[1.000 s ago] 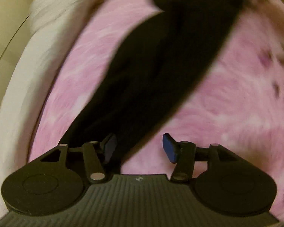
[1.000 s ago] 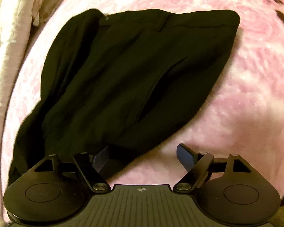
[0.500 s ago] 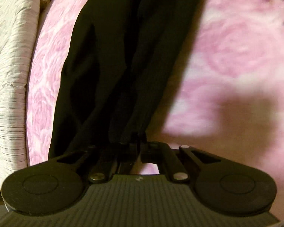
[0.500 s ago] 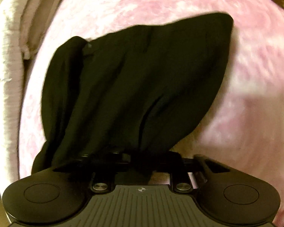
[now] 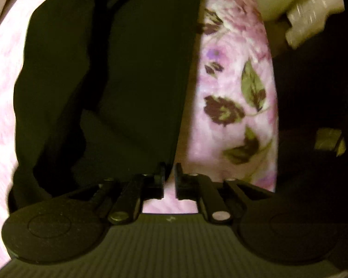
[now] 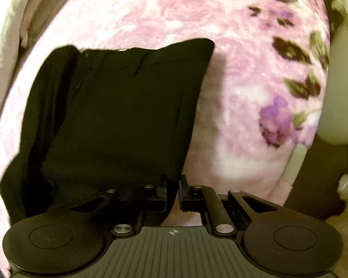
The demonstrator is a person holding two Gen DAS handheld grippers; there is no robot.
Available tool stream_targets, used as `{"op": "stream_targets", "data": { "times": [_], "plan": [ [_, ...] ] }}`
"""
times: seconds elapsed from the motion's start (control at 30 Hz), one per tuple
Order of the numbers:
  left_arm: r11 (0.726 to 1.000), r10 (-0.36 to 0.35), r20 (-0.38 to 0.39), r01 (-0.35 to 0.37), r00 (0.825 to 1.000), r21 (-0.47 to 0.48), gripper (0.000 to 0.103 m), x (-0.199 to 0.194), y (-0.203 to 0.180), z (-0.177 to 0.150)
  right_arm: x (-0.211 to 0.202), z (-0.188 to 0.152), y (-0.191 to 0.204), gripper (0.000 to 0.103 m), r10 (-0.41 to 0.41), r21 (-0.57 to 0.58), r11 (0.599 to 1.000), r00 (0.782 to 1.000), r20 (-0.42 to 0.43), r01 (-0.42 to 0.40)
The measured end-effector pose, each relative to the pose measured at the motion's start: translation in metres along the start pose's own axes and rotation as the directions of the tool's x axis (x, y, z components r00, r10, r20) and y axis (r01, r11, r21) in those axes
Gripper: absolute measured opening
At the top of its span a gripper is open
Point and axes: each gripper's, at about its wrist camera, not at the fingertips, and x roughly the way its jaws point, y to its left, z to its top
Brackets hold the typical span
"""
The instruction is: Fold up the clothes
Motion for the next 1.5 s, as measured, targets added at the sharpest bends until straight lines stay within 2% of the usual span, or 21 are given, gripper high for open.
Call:
{"op": "stream_targets", "data": {
  "times": [0.07,0.1,0.23,0.33,0.47,0.5,0.57,0.63,0.7,0.8,0.87,0.97,1.03,1.07,1.1,1.13,1.2,1.3,1.4,1.43,1.5],
  "plan": [
    [0.993,0.002,0.033,0.002,0.999,-0.119,0.033,-0.015,0.009,-0.01,-0.011,-0.003,0.017,0.021,-0.062,-0.075,0.995,0.998,0.026,0.064],
    [0.985,0.017,0.049,-0.009,0.999,-0.173,0.035,-0.021,0.018,-0.017,-0.017,-0.005,0.027,0.031,-0.093,-0.114,0.989,0.995,0.043,0.098],
    [0.929,0.23,0.004,-0.218,0.973,-0.3,0.049,-0.024,0.06,-0.048,-0.039,-0.021,0.076,0.047,-0.121,-0.247,0.956,0.981,0.154,0.157],
    [0.877,0.32,-0.069,-0.323,0.945,-0.356,0.049,-0.008,0.085,-0.065,-0.037,-0.035,0.119,0.05,-0.026,-0.334,0.94,0.988,0.151,0.076],
    [0.853,0.368,-0.102,-0.379,0.924,-0.358,0.065,0.015,0.102,-0.076,-0.013,-0.066,0.183,0.052,0.123,-0.489,0.866,0.992,-0.001,-0.108],
    [0.854,0.373,-0.116,-0.389,0.921,-0.346,0.061,0.022,0.104,-0.078,-0.004,-0.075,0.197,0.053,0.145,-0.512,0.845,0.988,-0.051,-0.15],
    [0.867,0.302,-0.1,-0.317,0.948,-0.384,0.004,0.025,0.112,-0.086,0.023,-0.094,0.227,0.055,0.16,-0.554,0.8,0.971,-0.178,-0.233],
    [0.868,0.22,-0.065,-0.226,0.973,-0.442,0.004,0.017,0.125,-0.094,0.05,-0.113,0.256,0.055,0.14,-0.599,0.746,0.948,-0.287,-0.292],
    [0.854,0.236,-0.025,-0.219,0.972,-0.471,0.004,-0.008,0.142,-0.103,0.068,-0.129,0.281,0.055,0.114,-0.653,0.686,0.933,-0.341,-0.322],
    [0.791,0.337,0.002,-0.282,0.942,-0.543,0.004,-0.05,0.184,-0.122,0.077,-0.145,0.314,0.055,0.117,-0.732,0.578,0.924,-0.364,-0.361],
    [0.703,0.437,-0.033,-0.364,0.899,-0.611,0.002,-0.077,0.221,-0.14,0.071,-0.143,0.333,0.055,0.175,-0.753,0.531,0.92,-0.351,-0.388],
    [0.5,0.563,-0.111,-0.444,0.819,-0.744,0.005,-0.114,0.281,-0.18,0.05,-0.114,0.359,0.055,0.334,-0.737,0.531,0.903,-0.272,-0.418],
    [0.457,0.591,-0.122,-0.456,0.797,-0.764,0.01,-0.125,0.292,-0.188,0.031,-0.087,0.375,0.055,0.446,-0.718,0.552,0.878,-0.177,-0.425],
    [0.444,0.602,-0.124,-0.46,0.788,-0.769,0.021,-0.13,0.296,-0.191,0.022,-0.076,0.382,0.055,0.49,-0.709,0.558,0.861,-0.138,-0.431],
    [0.452,0.607,-0.114,-0.459,0.786,-0.765,0.03,-0.131,0.293,-0.189,0.015,-0.068,0.389,0.056,0.515,-0.704,0.56,0.849,-0.118,-0.437],
    [0.486,0.597,-0.079,-0.438,0.799,-0.756,0.045,-0.126,0.284,-0.184,0.009,-0.062,0.394,0.057,0.529,-0.702,0.56,0.842,-0.107,-0.44],
    [0.579,0.548,-0.002,-0.381,0.836,-0.721,0.049,-0.11,0.26,-0.173,0.003,-0.057,0.402,0.058,0.53,-0.707,0.556,0.842,-0.104,-0.437],
    [0.731,0.429,0.078,-0.295,0.9,-0.615,0.05,-0.072,0.22,-0.153,0.01,-0.078,0.399,0.062,0.489,-0.763,0.494,0.859,-0.152,-0.417],
    [0.815,0.355,0.048,-0.283,0.934,-0.506,0.05,-0.027,0.191,-0.142,0.029,-0.114,0.397,0.066,0.4,-0.871,0.347,0.895,-0.197,-0.347],
    [0.812,0.358,-0.007,-0.315,0.934,-0.49,0.05,-0.012,0.19,-0.141,0.035,-0.125,0.396,0.068,0.367,-0.913,0.27,0.909,-0.198,-0.307],
    [0.804,0.351,-0.109,-0.359,0.93,-0.473,0.034,0.012,0.189,-0.143,0.048,-0.145,0.394,0.07,0.3,-0.969,0.107,0.936,-0.182,-0.222]
  ]
}}
